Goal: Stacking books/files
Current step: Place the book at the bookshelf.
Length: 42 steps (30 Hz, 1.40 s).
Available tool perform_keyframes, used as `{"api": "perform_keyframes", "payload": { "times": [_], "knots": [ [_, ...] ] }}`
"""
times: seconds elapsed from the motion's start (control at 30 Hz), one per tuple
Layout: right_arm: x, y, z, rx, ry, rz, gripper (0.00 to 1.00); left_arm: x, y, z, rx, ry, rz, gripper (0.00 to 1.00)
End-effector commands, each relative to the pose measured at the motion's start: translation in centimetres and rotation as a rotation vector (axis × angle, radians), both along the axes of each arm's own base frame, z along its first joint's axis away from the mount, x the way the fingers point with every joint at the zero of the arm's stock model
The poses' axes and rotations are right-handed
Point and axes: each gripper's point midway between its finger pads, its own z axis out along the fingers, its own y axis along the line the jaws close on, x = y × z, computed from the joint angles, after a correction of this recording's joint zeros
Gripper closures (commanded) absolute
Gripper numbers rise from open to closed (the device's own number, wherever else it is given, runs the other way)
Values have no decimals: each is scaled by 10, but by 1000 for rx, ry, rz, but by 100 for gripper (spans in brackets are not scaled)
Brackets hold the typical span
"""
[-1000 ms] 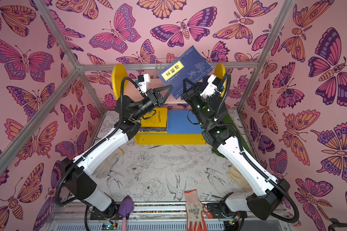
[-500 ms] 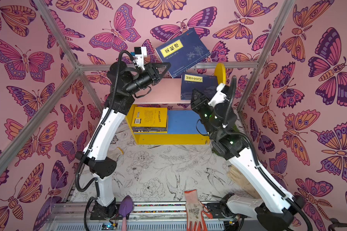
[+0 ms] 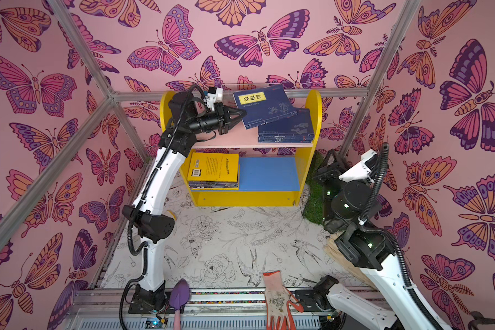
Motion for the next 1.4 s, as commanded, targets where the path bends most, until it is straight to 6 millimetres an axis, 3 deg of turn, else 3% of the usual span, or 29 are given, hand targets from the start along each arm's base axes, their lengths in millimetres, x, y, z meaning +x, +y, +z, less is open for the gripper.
{"api": "perform_keyframes", "payload": {
  "times": [0.0, 0.23, 0.43, 0.5, 0.57, 0.63, 0.77, 0.87, 0.97, 1.13, 1.27, 1.37],
  "knots": [
    [1, -3, -13, -40, 51, -30, 67, -14, -7, 13, -30, -40, -66, 100],
    [0, -4, -16, -38, 49, -29, 67, -16, -37, -14, -16, -2, -147, 100],
    [5, 9, -17, -43, 50, 37, 70, 0, -55, -36, -24, 59, -153, 99],
    [6, 11, -19, -37, 58, 48, 71, 7, -56, -40, -27, 78, -125, 65],
    [7, 13, -21, -28, 59, 60, 73, 13, -54, -41, -30, 86, -100, 40],
    [7, 16, -20, -25, 58, 75, 75, 16, -51, -39, -33, 85, -79, 30],
    [8, 19, -19, -23, 54, 90, 75, 18, -41, -34, -17, 65, -25, 1],
    [9, 20, -20, -22, 54, 93, 75, 21, -31, -38, 47, 45, 45, 1],
    [10, 21, -22, -15, 56, 93, 76, 27, -21, -57, 142, 53, 124, 1],
    [12, 24, -22, -15, 56, 100, 76, 30, -26, -77, 184, 85, 129, 1],
    [13, 26, -19, -26, 55, 111, 78, 23, -20, -58, 205, -9, 176, 1],
    [12, 25, -19, -30, 53, 106, 81, 24, 4, -45, 264, -85, 301, 1]
  ]
}}
